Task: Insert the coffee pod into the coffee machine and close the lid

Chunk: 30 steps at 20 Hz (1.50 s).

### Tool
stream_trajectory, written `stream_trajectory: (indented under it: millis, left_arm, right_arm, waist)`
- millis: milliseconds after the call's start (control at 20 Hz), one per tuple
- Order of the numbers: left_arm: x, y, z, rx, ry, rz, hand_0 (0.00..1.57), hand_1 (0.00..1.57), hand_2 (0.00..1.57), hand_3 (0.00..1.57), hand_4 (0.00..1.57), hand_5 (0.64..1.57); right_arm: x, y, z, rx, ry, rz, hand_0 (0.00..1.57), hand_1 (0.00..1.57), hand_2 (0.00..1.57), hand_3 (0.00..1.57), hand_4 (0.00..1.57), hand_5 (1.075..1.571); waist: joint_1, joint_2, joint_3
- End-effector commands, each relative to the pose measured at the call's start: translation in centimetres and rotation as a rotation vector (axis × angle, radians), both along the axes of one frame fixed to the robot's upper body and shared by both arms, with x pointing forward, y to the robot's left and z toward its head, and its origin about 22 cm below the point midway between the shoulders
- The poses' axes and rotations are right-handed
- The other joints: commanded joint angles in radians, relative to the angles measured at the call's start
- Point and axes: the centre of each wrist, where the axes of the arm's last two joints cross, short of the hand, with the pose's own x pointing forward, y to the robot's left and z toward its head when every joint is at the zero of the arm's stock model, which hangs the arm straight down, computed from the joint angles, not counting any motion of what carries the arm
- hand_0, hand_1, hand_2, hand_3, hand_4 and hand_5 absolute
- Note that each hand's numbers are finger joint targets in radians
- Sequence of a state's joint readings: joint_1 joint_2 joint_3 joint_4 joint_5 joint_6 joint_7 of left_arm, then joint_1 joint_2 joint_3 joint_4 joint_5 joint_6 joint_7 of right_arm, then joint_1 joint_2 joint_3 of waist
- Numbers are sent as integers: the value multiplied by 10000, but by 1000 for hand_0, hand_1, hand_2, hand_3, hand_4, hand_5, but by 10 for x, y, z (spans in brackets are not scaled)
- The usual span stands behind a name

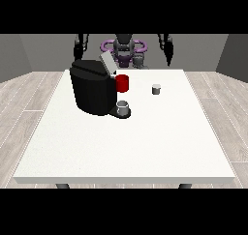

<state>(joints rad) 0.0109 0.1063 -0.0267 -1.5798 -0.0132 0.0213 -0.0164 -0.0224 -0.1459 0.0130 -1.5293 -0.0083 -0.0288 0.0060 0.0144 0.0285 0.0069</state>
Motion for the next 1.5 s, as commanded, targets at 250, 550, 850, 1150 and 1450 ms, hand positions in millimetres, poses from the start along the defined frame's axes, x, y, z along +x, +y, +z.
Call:
stream_trajectory:
  millis: [250, 550, 850, 1150, 1450]
  left_arm:
    - [-29, 4, -21, -911, -535, -701, 0, 0, 0, 0, 304, 1571]
    - [-22, 13, -21, 317, -1040, -839, 0, 0, 0, 0, 264, 1571]
    - [4, 23, 12, 1752, -769, -1037, 0, 0, 0, 0, 0, 1571]
    - [47, 53, 25, 1885, -62, -688, 0, 0, 0, 0, 0, 1571]
    - [68, 86, 21, 2494, 280, -204, 0, 0, 0, 0, 0, 1571]
  right_arm:
    - [-17, -15, -12, 637, 973, 62, 0, 0, 0, 0, 128, 1571]
    - [-8, -2, -11, 1139, -820, -1639, 0, 0, 0, 0, 145, 1571]
    - [-4, 6, -22, 1044, -1126, -1901, 0, 0, 0, 0, 177, 1571]
    - [8, 20, -4, 1379, -1447, -1228, 0, 0, 0, 0, 192, 1571]
    - [26, 38, 27, 1606, -2356, -357, 0, 0, 0, 0, 259, 1571]
  waist:
    - [-40, -1047, -72]
    - [-194, -733, -70]
    - [-227, -361, -68]
    - [-918, 225, -70]
    - [-1529, 1502, -79]
